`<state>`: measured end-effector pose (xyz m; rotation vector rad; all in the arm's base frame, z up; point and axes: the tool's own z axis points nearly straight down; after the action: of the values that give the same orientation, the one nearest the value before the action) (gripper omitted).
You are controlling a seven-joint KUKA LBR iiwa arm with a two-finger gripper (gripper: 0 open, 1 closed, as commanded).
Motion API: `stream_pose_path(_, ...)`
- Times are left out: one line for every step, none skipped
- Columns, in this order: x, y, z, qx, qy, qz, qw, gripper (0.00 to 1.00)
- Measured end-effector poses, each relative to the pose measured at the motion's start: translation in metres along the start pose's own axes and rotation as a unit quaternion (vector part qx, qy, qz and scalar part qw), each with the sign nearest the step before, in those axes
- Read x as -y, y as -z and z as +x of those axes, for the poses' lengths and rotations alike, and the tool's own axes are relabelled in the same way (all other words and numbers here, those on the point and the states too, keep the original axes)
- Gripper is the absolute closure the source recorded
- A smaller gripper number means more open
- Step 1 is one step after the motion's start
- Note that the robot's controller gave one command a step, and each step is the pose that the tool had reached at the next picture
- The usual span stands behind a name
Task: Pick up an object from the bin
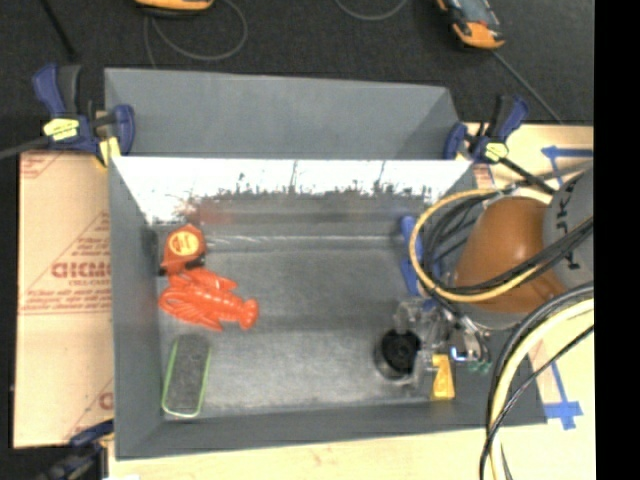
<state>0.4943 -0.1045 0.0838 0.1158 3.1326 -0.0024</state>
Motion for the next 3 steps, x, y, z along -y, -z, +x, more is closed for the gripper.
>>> stream_pose_path(-0.002,-0.009,0.006,0.005,-0.042,0.0,0.9991,1.0)
stream_pose_path(-0.002,-0.009,0.006,0.005,-0.042,0.0,0.9991,1.0)
stream_pose_path(0.014,-0.011,-0.02,-0.0035,-0.018,-0.002,0.9998,1.0)
